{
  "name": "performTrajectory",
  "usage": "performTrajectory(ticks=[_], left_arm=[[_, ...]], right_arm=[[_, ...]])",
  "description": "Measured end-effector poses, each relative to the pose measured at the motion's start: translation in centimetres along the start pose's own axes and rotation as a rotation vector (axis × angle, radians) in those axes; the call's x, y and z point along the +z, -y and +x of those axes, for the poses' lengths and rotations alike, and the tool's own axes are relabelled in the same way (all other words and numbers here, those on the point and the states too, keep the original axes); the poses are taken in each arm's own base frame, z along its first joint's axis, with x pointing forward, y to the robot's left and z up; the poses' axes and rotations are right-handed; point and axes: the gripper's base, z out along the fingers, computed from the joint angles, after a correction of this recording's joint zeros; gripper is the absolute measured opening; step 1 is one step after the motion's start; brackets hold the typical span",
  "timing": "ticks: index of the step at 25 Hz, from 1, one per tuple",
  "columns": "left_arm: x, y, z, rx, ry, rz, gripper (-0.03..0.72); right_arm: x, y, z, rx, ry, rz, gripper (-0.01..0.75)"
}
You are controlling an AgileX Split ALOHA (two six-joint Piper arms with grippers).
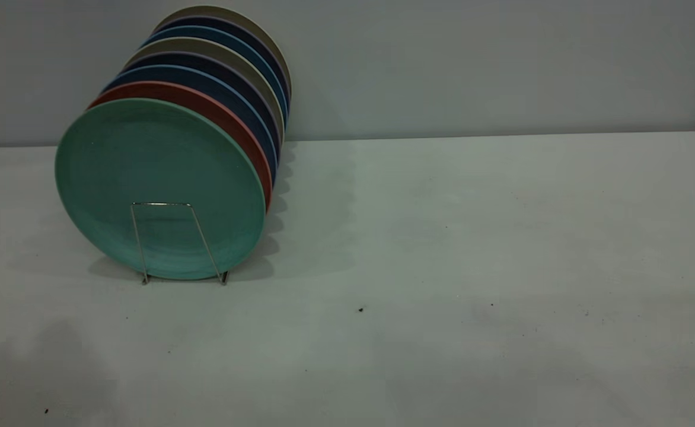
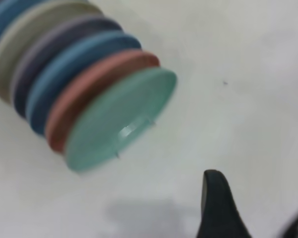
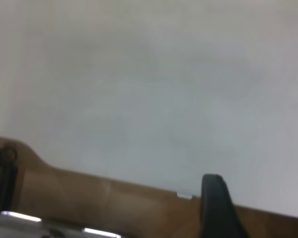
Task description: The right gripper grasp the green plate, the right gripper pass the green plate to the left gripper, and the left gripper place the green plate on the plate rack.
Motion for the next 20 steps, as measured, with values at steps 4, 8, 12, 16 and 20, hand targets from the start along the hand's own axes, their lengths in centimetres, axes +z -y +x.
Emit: performTrajectory(ticks=[4, 8, 12, 16, 20], left_arm=[[-2.4, 1.5, 0.9, -0.093, -0.004, -0.045, 0.468], [-4.2, 2.4, 2.2, -0.198, -0.001, -0.139, 0.468], [-4.4, 4.0, 5.4, -0.312, -0.032, -0.193, 0.468], [-2.4, 5.8, 9.9, -0.402, -0.113, -0.176, 0.469], [-0.3, 7.7, 15.1, -0.476, -0.192, -0.212, 0.469]], right_arm=[[0.3, 0.3, 0.2, 0.030, -0.013, 0.034, 0.446], [0.3, 0.8, 0.3, 0.086, -0.017, 0.082, 0.446], [0.3, 0.7, 0.3, 0.066, -0.016, 0.061, 0.443], [0.3, 0.5, 0.3, 0.038, -0.016, 0.035, 0.442], [0.3, 0.5, 0.3, 0.033, -0.016, 0.032, 0.442]])
